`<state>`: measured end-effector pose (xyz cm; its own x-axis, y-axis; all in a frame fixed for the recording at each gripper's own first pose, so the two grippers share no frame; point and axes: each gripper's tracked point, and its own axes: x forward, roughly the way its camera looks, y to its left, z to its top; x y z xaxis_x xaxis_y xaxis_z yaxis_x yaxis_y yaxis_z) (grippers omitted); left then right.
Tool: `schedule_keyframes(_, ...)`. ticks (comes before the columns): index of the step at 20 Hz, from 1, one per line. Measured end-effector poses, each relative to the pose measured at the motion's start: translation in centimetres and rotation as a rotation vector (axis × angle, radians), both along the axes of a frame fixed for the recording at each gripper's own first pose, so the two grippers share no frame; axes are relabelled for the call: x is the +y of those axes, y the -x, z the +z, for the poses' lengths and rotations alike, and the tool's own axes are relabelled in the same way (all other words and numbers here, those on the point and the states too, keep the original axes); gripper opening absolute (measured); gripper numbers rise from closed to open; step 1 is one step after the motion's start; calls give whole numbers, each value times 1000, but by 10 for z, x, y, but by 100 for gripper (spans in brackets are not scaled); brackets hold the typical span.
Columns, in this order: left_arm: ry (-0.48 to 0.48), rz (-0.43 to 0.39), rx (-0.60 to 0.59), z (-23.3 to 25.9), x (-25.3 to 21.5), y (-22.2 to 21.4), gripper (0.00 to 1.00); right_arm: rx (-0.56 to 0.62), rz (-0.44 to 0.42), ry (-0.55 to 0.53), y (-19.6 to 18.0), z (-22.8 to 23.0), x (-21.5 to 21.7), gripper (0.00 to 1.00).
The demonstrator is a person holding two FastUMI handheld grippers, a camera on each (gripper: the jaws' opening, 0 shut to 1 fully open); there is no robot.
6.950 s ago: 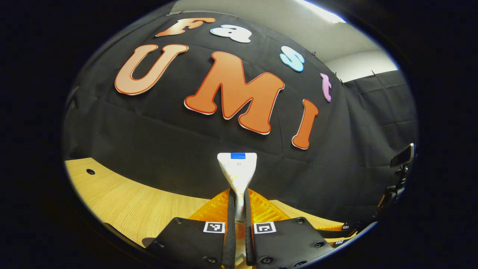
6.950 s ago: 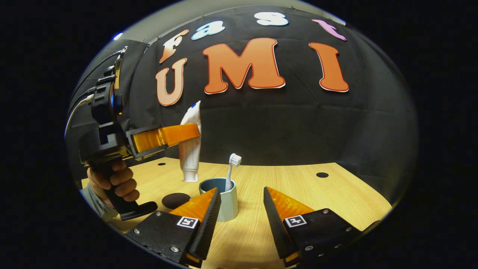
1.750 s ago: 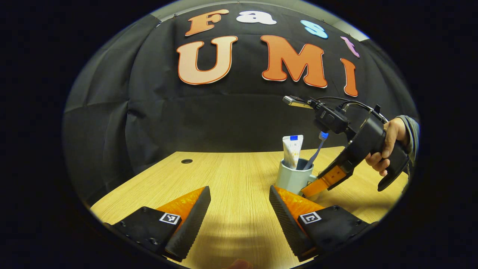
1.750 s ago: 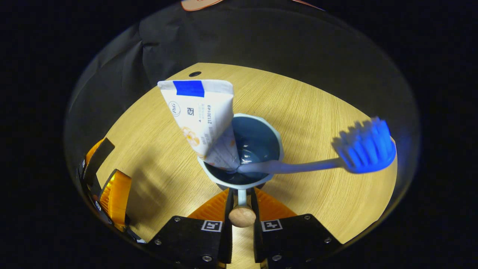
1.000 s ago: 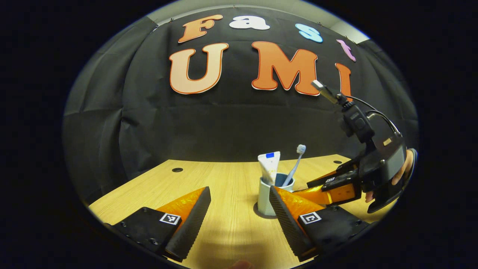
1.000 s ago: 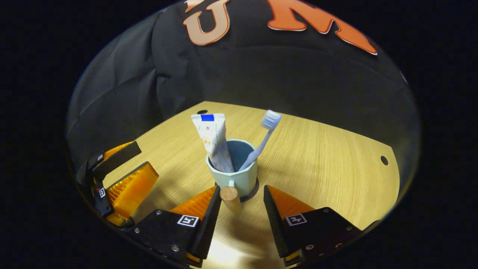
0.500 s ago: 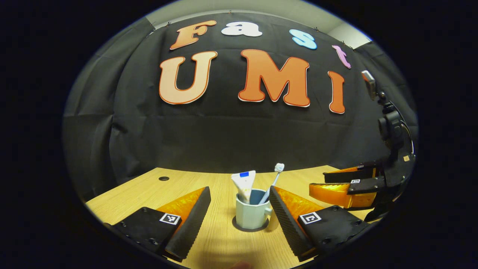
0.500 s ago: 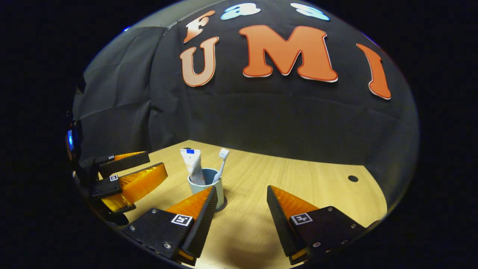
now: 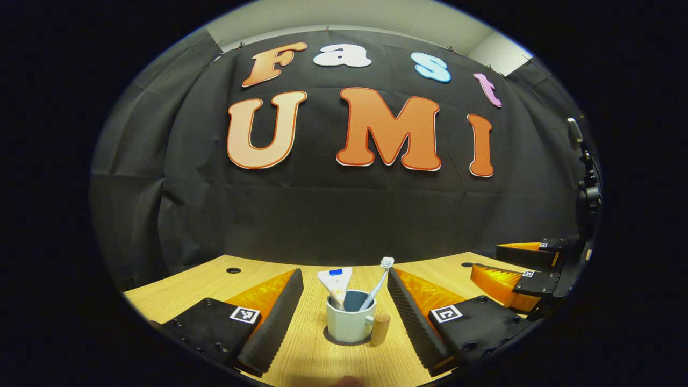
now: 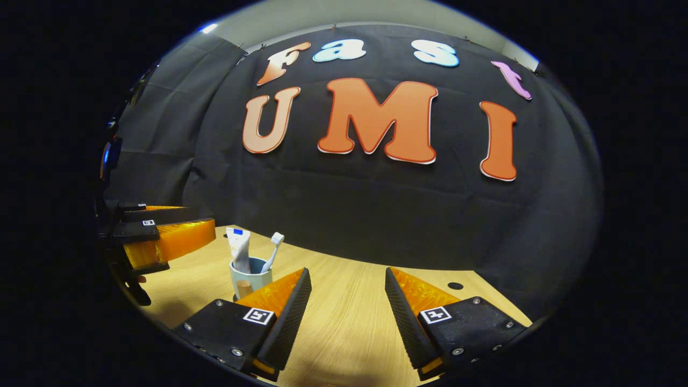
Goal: Put the toothbrush and toothpaste on the desktop into the cup, then pick up the cup and place it on the coaster on the desktop.
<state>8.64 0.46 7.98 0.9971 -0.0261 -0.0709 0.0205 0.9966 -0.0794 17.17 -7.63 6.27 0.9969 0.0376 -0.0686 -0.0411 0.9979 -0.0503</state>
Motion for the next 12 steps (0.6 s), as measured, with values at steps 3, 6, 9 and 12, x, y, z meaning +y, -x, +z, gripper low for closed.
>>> schedule_keyframes(3,-11,12,-21,3,2,-2,98,-16,-16,-10,4,1,-8,84)
schedule_keyframes(6,-26,18,-46,8,4,-3,99,-22,-15,-21,3,-1,-9,84)
schedule_keyframes(9,-42,27,-70,12,6,-4,100,-28,-14,-39,5,2,-13,84)
schedule_keyframes(12,-59,39,-88,16,10,-4,100,-37,-20,-38,7,4,-17,84)
